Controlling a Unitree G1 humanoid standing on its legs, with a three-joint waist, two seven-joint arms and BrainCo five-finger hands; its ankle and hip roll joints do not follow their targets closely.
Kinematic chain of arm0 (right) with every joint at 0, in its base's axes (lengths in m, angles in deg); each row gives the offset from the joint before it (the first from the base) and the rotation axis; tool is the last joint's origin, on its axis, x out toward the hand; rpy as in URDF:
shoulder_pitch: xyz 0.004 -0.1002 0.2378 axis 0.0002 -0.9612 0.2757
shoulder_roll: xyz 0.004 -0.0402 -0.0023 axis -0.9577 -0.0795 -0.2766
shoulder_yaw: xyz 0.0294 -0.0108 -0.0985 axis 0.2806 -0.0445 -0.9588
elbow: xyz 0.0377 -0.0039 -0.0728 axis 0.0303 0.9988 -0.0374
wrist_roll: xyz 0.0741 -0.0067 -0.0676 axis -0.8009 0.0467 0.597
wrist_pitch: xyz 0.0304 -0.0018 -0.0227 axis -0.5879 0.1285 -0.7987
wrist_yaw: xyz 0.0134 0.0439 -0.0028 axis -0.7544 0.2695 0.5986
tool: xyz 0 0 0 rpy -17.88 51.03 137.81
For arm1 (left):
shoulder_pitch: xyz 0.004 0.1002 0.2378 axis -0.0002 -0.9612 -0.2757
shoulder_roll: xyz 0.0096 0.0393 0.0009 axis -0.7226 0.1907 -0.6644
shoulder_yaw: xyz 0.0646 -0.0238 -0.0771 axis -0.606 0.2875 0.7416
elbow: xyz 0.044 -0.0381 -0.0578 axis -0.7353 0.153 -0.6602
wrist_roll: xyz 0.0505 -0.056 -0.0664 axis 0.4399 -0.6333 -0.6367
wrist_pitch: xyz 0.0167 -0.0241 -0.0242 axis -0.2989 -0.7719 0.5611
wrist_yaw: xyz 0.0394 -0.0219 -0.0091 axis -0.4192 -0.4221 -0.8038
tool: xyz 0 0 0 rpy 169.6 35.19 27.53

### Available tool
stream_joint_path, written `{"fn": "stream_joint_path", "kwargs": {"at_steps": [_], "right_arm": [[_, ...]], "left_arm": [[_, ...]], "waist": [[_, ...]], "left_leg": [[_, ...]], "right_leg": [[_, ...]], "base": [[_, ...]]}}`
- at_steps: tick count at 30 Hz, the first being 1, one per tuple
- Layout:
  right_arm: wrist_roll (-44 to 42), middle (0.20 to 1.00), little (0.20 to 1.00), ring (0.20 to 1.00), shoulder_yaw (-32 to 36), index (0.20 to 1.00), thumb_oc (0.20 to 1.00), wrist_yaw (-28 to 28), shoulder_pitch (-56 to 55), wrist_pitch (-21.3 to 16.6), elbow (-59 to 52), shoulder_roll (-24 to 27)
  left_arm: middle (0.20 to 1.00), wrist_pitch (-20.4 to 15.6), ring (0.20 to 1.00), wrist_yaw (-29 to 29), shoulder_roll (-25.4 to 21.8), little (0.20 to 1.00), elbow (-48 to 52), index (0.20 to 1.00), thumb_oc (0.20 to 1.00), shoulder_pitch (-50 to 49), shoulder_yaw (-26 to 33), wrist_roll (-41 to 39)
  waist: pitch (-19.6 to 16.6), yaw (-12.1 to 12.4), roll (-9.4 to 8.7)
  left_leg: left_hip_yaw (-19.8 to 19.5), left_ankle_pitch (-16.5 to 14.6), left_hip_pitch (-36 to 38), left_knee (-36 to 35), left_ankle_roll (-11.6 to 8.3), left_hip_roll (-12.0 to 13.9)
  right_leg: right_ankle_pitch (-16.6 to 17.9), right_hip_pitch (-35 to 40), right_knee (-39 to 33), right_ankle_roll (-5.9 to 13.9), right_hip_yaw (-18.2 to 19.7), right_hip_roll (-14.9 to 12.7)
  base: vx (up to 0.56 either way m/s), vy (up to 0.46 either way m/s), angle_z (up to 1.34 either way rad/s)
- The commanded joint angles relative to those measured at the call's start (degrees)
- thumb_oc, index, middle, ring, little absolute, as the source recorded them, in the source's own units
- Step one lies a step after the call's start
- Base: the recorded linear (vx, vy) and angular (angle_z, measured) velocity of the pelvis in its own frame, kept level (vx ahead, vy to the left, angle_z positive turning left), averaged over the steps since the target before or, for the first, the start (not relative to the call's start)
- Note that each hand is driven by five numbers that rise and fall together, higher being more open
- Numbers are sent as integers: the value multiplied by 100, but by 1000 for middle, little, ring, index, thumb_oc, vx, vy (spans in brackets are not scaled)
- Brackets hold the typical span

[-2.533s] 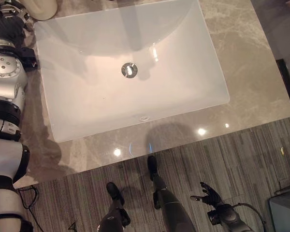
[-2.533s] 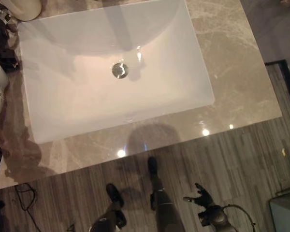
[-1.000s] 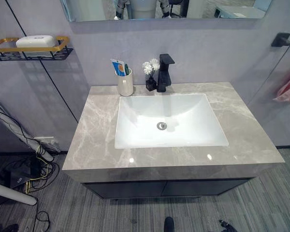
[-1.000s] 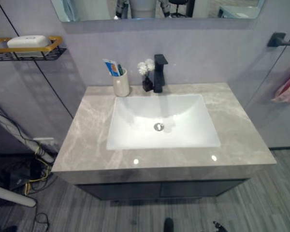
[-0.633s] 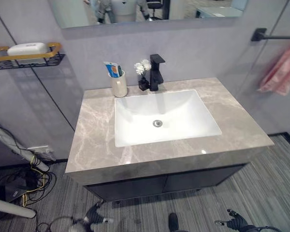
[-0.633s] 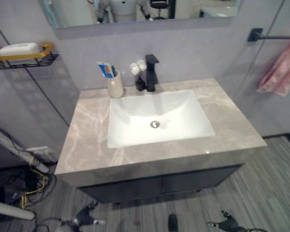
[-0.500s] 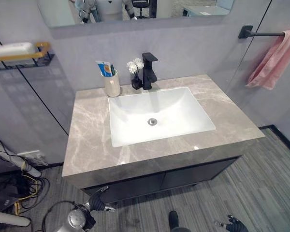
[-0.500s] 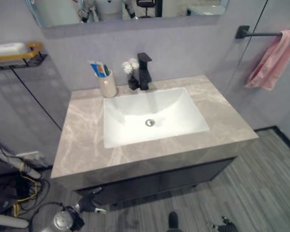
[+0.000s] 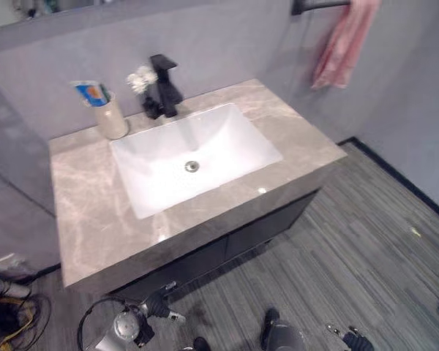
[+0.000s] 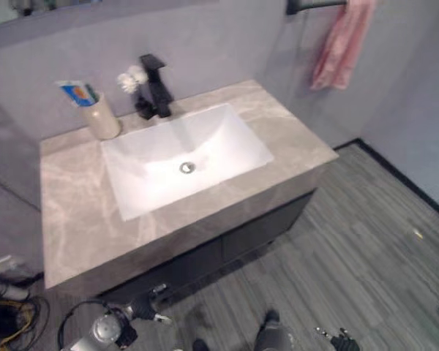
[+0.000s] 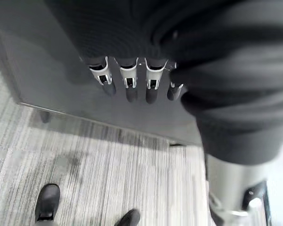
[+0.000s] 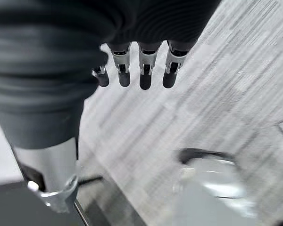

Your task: Put brush and paste in cup on sink, flatten towel.

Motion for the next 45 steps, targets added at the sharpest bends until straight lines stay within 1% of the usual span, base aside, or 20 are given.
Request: {"fn": "stream_joint_path", "kwargs": {"at_steps": [1, 3, 4, 6, 11, 13, 14, 15, 16, 17, 18, 20, 26, 31, 36, 38, 41, 43, 44, 45], "right_arm": [[94, 1000, 1000, 1000, -392, 1000, 1000, -188, 156, -229, -208, 203], [270, 1000, 1000, 1000, -528, 1000, 1000, -207, 159, -234, -314, 209], [273, 1000, 1000, 1000, -519, 1000, 1000, -234, 98, -260, -317, 207], [270, 1000, 1000, 1000, -512, 1000, 1000, -256, -3, -283, -223, 203], [454, 1000, 1000, 1000, -542, 1000, 1000, -285, -107, -264, -42, 343], [579, 1000, 1000, 1000, -562, 1000, 1000, -328, -109, -244, 105, 437], [618, 1000, 1000, 1000, -606, 1000, 1000, -319, -45, -229, 177, 500], [619, 1000, 1000, 1000, -598, 1000, 1000, -316, -35, -232, 186, 503], [710, 1000, 1000, 1000, -731, 1000, 1000, -268, 146, -223, 319, 579], [781, 1000, 1000, 1000, -765, 1000, 1000, -278, 189, -222, 338, 587], [781, 1000, 1000, 1000, -764, 1000, 1000, -278, 192, -222, 338, 586], [818, 1000, 1000, 1000, -759, 1000, 1000, -372, 266, -254, 312, 635], [707, 1000, 1000, 1000, -889, 1000, 1000, -356, 386, -280, -39, 402], [728, 1000, 1000, 1000, -958, 1000, 1000, -316, 348, -302, -217, 339], [713, 1000, 1000, 1000, -1012, 1000, 1000, -349, 329, -380, -494, 124], [733, 1000, 1000, 1000, -1080, 1000, 1000, -364, 343, -413, -668, 53], [842, 1000, 1000, 1000, -1145, 1000, 1000, -369, 294, -408, -849, 46], [924, 1000, 1000, 1000, -1195, 1000, 1000, -375, 235, -405, -972, 39], [965, 1000, 1000, 1000, -1220, 1000, 1000, -464, 96, -456, -1088, 90], [966, 1000, 1000, 1000, -1220, 1000, 1000, -465, 96, -455, -1089, 92]], "left_arm": [[1000, -39, 1000, 244, 240, 1000, -60, 1000, 1000, 111, 488, -132], [1000, -36, 1000, 323, 366, 1000, -238, 1000, 1000, -58, 648, -126], [1000, -33, 1000, 361, 415, 1000, -362, 1000, 1000, -56, 683, -116], [1000, -37, 1000, 453, 566, 1000, -639, 1000, 1000, 3, 751, -291], [1000, -92, 1000, 605, 805, 1000, -875, 1000, 1000, 54, 1055, -900], [1000, -98, 1000, 640, 813, 1000, -892, 1000, 1000, 114, 1016, -901], [1000, -107, 1000, 693, 828, 1000, -910, 1000, 1000, 154, 970, -860], [1000, -109, 1000, 698, 834, 1000, -917, 1000, 1000, 167, 965, -858], [1000, -139, 1000, 766, 822, 1000, -914, 1000, 1000, 190, 964, -853], [1000, -153, 1000, 759, 813, 1000, -939, 1000, 1000, 205, 952, -852], [1000, -153, 1000, 759, 813, 1000, -940, 1000, 1000, 208, 952, -852], [1000, -169, 1000, 735, 791, 1000, -1006, 1000, 1000, 228, 904, -947], [1000, -164, 1000, 771, 840, 1000, -1263, 1000, 1000, 249, 908, -901], [1000, -189, 1000, 810, 778, 1000, -1133, 1000, 1000, 183, 986, -952], [1000, -258, 1000, 1076, 754, 1000, -1007, 1000, 1000, 114, 1292, -1056], [1000, -247, 1000, 1166, 783, 1000, -975, 1000, 1000, 84, 1397, -1059], [1000, -225, 1000, 1175, 798, 1000, -981, 1000, 1000, 53, 1416, -1051], [1000, -205, 1000, 1186, 823, 1000, -1066, 1000, 1000, 84, 1408, -962], [1000, -215, 1000, 1259, 938, 1000, -1329, 1000, 1000, 223, 1364, -920], [1000, -216, 1000, 1260, 941, 1000, -1332, 1000, 1000, 225, 1364, -920]], "waist": [[-73, 131, 149], [-139, 213, 25], [-158, 231, 7], [-204, 125, 6], [-186, -2, 42], [-76, -7, 37], [18, 114, 29], [25, 94, 35], [128, 319, 11], [139, 392, 4], [129, 390, 2], [89, 501, 42], [-139, 315, 172], [-136, 275, 181], [-70, 188, 182], [66, 145, 193], [170, 113, 220], [198, 51, 224], [182, -122, 135], [182, -124, 144]], "left_leg": [[-337, 514, -527, -467, 80, 50], [275, 581, -527, -432, 48, 170], [354, 617, -511, -394, -13, 223], [340, 680, -552, -294, -100, 307], [422, 956, -565, -270, -328, 581], [-13, 940, -719, 4, -402, 597], [-793, 849, -908, 296, -396, 389], [-825, 812, -937, 353, -396, 396], [-2034, 649, -1180, 476, -235, -20], [-2335, 632, -1247, 452, -215, -94], [-2336, 647, -1263, 445, -213, -95], [-2747, 934, -1632, 326, -267, -172], [-2432, 779, -900, -145, -61, -243], [-2225, 746, -680, -317, 17, -286], [-2115, 618, -405, -496, 196, -419], [-2017, 526, -243, -486, 297, -444], [-1920, 449, -108, -485, 329, -448], [-1892, 387, 14, -489, 318, -452], [-1929, 169, 262, -507, 186, -535], [-1931, 164, 265, -507, 184, -526]], "right_leg": [[422, 716, -327, 544, -605, -258], [343, 928, -535, 544, -874, -124], [311, 899, -734, 483, -760, -37], [181, 989, -1158, 406, -405, 198], [146, 1058, -1554, 269, -64, 541], [44, 1069, -1571, 183, 171, 638], [9, 1075, -1577, 134, 341, 674], [-6, 1082, -1571, 136, 316, 671], [85, 1037, -1637, 57, 642, 729], [93, 1075, -1668, 71, 770, 747], [104, 1059, -1673, 70, 768, 747], [147, 1130, -1690, 84, 928, 773], [58, 1192, -1475, 166, 1424, 720], [60, 1089, -1262, 229, 1602, 680], [189, 761, -507, 333, 1749, 624], [594, 363, 367, 411, 1615, 560], [747, 34, 861, 447, 1418, 505], [733, -159, 827, 428, 1308, 578], [1081, -511, -858, 420, 969, 474], [1091, -498, -877, 421, 962, 483]], "base": [[-190, -59, -290], [-139, -186, -330], [-31, -253, -187], [34, -243, -103], [30, -182, -43], [58, -212, -16], [35, -108, -26], [0, -133, -54], [29, -98, -70], [24, -98, -97], [133, -7, -125], [129, 31, -94], [170, 133, -61], [72, 105, -58], [84, 128, -16], [58, 122, -9], [61, 86, -34], [307, -2, -21], [421, -97, 0], [503, -121, 1]]}}
